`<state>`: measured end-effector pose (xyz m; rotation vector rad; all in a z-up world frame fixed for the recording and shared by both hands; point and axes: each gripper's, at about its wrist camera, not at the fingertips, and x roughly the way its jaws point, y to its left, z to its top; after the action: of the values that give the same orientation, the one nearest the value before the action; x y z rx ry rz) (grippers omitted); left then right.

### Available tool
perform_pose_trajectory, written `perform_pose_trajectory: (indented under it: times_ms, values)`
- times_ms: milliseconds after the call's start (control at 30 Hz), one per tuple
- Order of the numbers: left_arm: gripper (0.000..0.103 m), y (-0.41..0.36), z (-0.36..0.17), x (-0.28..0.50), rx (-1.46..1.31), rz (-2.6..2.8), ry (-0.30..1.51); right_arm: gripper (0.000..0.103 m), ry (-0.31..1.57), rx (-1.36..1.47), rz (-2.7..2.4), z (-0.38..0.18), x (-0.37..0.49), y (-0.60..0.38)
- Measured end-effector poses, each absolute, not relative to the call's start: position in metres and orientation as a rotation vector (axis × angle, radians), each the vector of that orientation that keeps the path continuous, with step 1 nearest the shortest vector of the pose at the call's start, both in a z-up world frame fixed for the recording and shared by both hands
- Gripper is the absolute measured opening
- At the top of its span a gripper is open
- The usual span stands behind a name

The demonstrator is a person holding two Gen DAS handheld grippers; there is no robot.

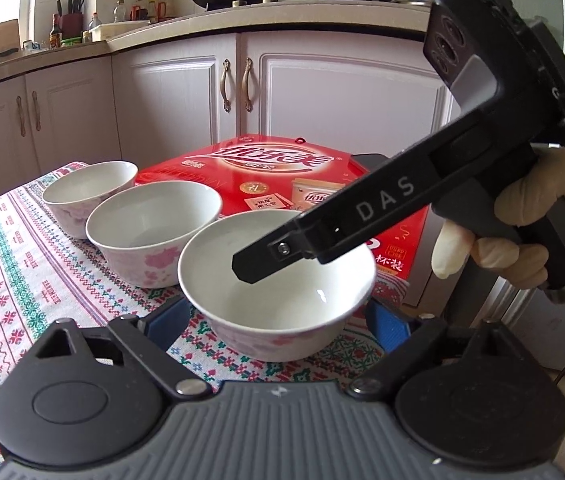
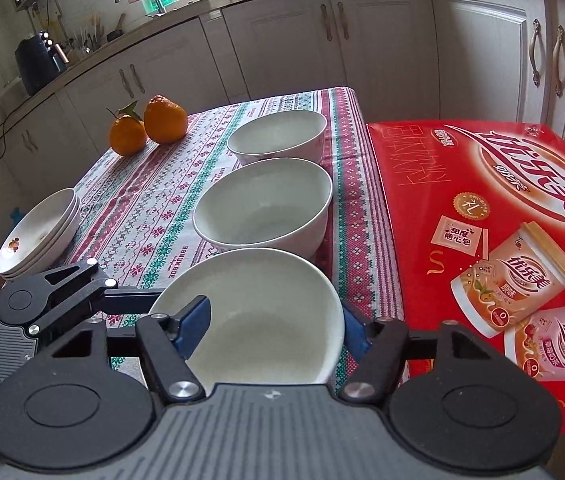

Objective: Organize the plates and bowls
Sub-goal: 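Close the right gripper on the rim of the white bowl, then lift and carry the white bowl across the table with the right gripper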

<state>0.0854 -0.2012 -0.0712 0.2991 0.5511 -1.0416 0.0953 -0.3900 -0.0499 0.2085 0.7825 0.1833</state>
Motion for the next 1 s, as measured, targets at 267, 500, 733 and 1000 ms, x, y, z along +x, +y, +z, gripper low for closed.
perform_pose_trajectory:
  times_ms: [267,500,733,1000]
  values:
    - [0.089,-0.202,-0.072,0.088,0.289,-1.047,0.562,0.074,0.789,0.197,0.186,-0.05,0.096,-0.389]
    - [0.089,-0.197,-0.069,0.088,0.289,-1.043,0.583,0.074,0.793,0.214,0.202,-0.047,0.095,-0.386]
    - [0.089,-0.178,-0.059,0.085,0.274,-1.012,0.599,0.074,0.791,0.215,0.254,-0.041,0.097,-0.369]
    - [0.089,-0.144,-0.051,0.085,0.273,-0.939,0.609,0.074,0.793,0.19,0.339,-0.036,0.109,-0.335]
